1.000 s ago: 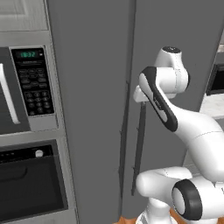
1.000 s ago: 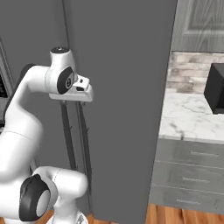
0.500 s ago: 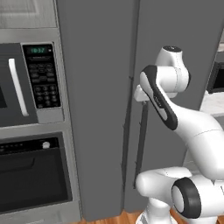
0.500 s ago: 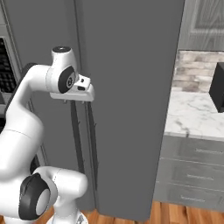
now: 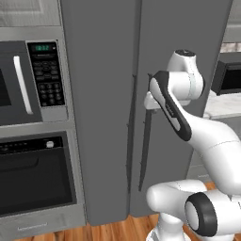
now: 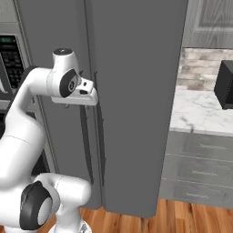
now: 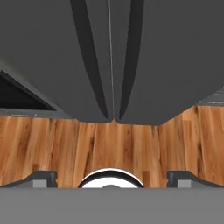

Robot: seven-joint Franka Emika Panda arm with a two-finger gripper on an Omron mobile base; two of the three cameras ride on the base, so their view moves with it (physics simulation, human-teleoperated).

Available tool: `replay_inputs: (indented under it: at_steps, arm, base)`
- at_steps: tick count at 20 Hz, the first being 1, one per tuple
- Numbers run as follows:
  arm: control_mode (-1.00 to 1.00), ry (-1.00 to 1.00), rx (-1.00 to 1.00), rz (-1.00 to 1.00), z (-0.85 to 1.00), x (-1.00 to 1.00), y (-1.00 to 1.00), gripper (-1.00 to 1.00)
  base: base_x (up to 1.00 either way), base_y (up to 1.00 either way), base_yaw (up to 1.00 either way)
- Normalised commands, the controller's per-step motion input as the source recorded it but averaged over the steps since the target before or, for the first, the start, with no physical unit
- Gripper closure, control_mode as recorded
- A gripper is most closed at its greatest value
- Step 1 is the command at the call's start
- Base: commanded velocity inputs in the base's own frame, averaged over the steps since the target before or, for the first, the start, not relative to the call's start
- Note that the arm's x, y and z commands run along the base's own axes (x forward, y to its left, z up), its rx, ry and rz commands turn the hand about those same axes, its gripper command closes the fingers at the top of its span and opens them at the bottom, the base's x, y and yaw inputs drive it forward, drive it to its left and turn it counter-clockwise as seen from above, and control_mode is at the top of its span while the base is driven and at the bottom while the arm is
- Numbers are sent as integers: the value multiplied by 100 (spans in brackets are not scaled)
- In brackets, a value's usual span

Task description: Retrieve a lemon from the fridge and place it on the cutting board with the fish.

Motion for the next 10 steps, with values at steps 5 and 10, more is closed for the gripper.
replay_inputs:
  at_steps: [5, 10]
  arm:
    - [-100, -3, 0, -9, -24, 0, -11, -100]
    - [-100, -11, 0, -1, -39, 18, -5, -100]
  base:
    - [0, 0, 0]
    - [0, 0, 0]
